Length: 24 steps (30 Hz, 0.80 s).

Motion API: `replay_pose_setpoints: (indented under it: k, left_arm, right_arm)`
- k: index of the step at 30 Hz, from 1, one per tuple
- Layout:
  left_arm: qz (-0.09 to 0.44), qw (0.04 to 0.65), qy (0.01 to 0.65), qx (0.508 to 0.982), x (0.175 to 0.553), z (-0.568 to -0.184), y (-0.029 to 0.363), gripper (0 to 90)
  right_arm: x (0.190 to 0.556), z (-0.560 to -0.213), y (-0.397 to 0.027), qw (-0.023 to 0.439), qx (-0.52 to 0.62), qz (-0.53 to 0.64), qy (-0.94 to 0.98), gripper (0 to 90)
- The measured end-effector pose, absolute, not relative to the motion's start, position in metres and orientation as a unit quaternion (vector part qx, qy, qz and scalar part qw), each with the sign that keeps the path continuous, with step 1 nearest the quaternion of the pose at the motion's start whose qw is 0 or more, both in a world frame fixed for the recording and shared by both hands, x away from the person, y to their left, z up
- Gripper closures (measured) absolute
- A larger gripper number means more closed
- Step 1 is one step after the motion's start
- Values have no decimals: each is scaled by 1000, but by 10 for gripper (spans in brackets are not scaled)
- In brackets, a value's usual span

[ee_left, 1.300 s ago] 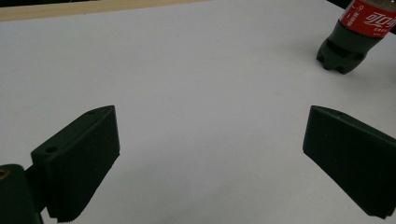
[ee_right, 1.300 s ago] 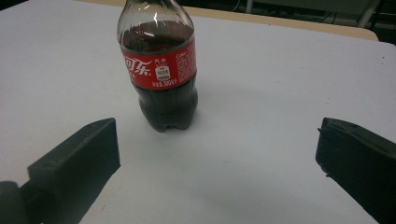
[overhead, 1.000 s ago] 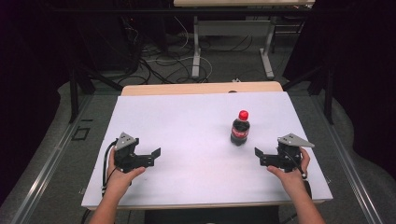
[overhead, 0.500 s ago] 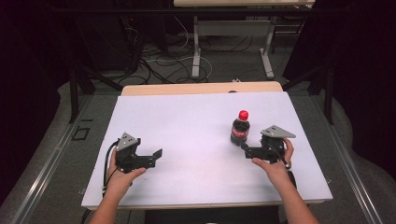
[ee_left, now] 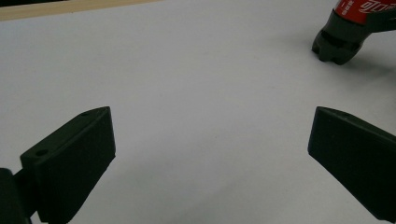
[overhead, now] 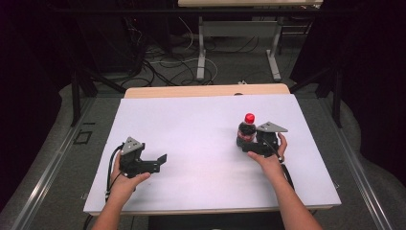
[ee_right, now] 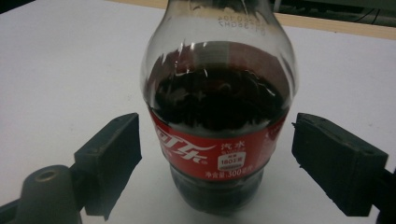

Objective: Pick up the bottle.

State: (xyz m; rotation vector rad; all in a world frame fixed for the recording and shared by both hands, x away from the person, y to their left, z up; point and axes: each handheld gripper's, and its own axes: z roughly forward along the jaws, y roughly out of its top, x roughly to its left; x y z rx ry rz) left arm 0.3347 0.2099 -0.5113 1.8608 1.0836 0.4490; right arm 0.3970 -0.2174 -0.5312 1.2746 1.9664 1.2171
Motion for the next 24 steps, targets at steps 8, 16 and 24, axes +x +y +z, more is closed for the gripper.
replay_pose_setpoints:
  k: [8,16,24]
  left_arm:
    - [178,448,442,757,335,-514,209,10]
    - [178,448,446,754,335,-515,208,10]
    - [174,451,446,753,335,-515,209,11]
  right_arm:
    - [403,-536,-210,262,459,450,719,232]
    - [407,-537,-212,261,461,457,715,277]
    - [405,-535,-210,269,459,451,717,287]
